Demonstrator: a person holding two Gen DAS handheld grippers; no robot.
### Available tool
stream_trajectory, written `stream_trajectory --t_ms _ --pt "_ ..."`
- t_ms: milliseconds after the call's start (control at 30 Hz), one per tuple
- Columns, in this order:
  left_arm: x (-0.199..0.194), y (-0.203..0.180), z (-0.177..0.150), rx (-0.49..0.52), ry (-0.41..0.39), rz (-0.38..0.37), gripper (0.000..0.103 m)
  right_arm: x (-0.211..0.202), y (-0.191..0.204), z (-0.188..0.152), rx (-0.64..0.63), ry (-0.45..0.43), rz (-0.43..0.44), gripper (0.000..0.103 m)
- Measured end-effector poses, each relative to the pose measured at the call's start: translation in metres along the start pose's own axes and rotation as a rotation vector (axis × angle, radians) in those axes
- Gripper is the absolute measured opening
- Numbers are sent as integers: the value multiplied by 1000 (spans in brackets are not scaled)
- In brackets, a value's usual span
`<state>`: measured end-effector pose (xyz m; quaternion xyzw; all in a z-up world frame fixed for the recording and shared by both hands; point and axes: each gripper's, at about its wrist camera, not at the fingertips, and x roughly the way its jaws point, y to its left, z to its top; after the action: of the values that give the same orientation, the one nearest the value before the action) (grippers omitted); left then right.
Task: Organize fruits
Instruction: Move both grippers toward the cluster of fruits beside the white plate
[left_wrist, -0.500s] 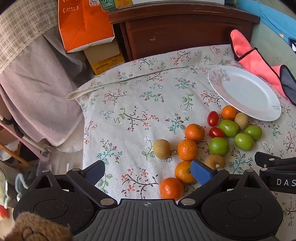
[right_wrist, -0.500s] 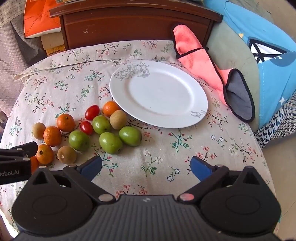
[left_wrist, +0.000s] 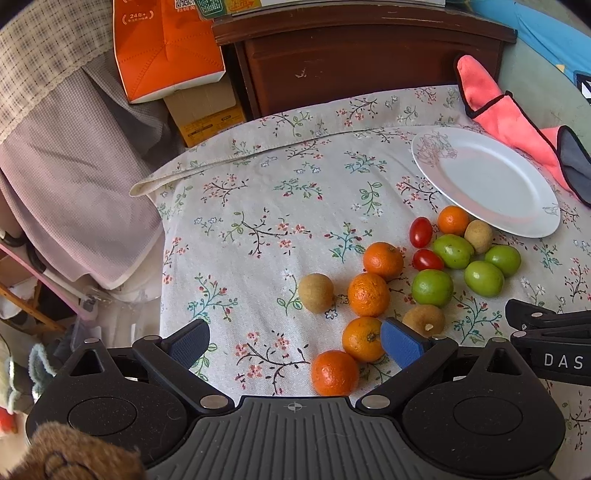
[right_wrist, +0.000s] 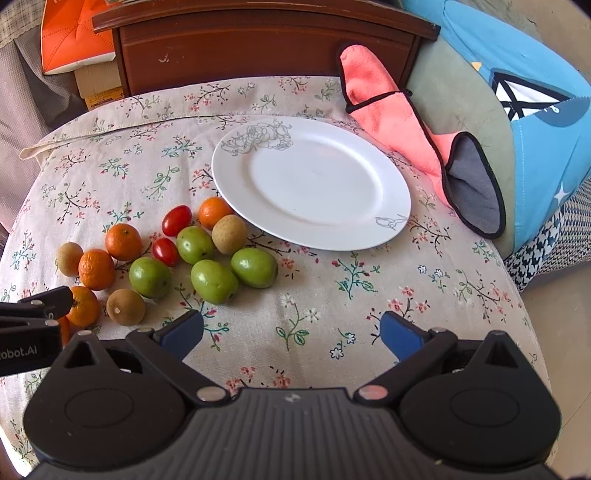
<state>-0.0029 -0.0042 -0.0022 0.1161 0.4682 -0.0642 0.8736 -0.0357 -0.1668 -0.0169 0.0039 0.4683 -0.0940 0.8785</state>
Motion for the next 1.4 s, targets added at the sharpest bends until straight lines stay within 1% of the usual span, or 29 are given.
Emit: stream_trajectory --t_ms 133,367,500,567,667,733,800,1000,1200,1400 --pt "-1 0 1 3 -3 -2 100 0 2 0 -16 -9 -13 101" --pt "-2 2 3 -15 -12 -19 100 0 2 -1 -20 -3 -7 101" --pt "-1 1 3 -9 -9 -11 100 0 3 -1 -28 -4 -4 101" --pt "-2 0 3 -20 -24 -24 100 0 3 -1 -33 -6 -5 101" --pt "-2 0 2 -22 -31 -18 100 0 3 -1 -34 -8 -4 101" --pt "-1 0 2 -17 -18 -5 100 0 3 -1 -32 -9 -5 101" --pt "-1 0 2 -24 -16 -11 100 -1 3 -1 -32 -12 -4 101" --pt "0 -2 1 -11 3 2 100 -2 4 -1 -37 -19 0 101" --pt "-1 -4 0 -5 -3 16 100 -4 5 0 -48 -38 -17 101" --pt "-1 -5 -1 3 -4 22 100 -8 9 -1 -84 -76 -57 101"
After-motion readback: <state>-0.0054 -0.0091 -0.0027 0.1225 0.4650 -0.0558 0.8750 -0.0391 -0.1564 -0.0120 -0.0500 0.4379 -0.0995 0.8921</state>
